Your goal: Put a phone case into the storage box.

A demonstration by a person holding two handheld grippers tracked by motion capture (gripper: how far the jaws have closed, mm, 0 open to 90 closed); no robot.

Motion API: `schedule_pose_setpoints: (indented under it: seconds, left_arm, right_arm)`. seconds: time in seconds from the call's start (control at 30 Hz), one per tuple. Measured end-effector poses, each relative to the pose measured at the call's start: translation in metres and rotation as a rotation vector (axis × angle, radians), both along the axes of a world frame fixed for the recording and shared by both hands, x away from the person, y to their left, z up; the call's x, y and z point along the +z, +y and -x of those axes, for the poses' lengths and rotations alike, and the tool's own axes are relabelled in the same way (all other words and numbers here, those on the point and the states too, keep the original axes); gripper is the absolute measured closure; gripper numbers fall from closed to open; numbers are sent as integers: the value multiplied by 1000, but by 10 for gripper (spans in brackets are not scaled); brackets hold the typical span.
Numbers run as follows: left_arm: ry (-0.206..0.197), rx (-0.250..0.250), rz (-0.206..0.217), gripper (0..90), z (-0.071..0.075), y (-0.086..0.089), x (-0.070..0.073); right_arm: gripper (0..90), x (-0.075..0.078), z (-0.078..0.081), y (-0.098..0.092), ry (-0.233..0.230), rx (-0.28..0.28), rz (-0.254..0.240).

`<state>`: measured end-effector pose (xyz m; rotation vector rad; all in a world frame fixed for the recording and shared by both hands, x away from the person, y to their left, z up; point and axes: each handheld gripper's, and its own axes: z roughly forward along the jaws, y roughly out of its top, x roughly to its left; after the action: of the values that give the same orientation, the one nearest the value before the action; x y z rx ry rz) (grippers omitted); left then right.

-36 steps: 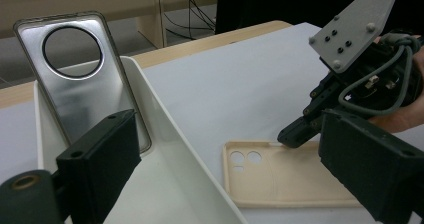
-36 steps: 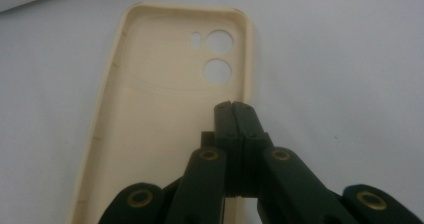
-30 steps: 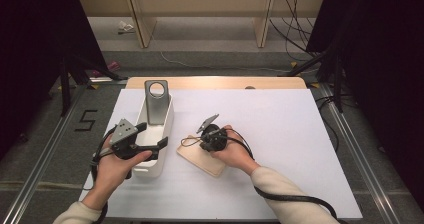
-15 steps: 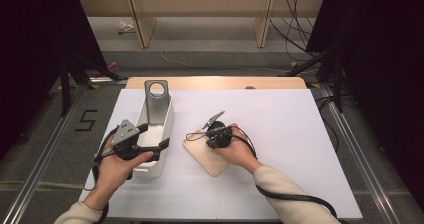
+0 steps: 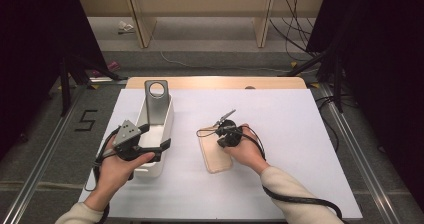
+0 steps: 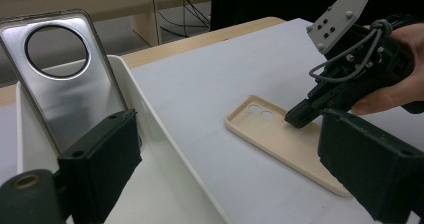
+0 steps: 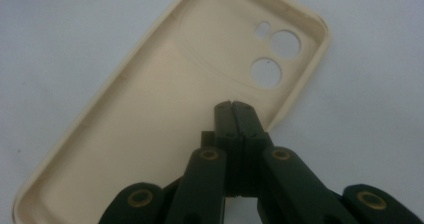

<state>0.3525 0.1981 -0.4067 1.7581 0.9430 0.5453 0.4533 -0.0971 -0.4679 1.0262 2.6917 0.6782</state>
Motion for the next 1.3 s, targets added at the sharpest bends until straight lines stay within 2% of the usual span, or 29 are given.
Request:
schedule_pose_setpoints:
  seconds: [0.57,1.07,1.13,1.2,1.3]
  left_arm:
    - [-4,-12,-8,100,1,-4,1]
    - [-3,-21,-10,113,3,-7,1]
    - [-4,-26,-6,122,3,-8,1]
    - [-7,-33,-6,127,4,-9,2]
    - [-8,-43,-3,132,5,-13,3]
  right_arm:
    - [900,2,4,-23,10,-30,17]
    - [900,2,5,-25,13,-39,15]
    - [894,3,5,-27,4,-43,3]
    - [860,6,5,-29,-9,-43,-28]
    - [800,16,8,-37,-47,-50,-67]
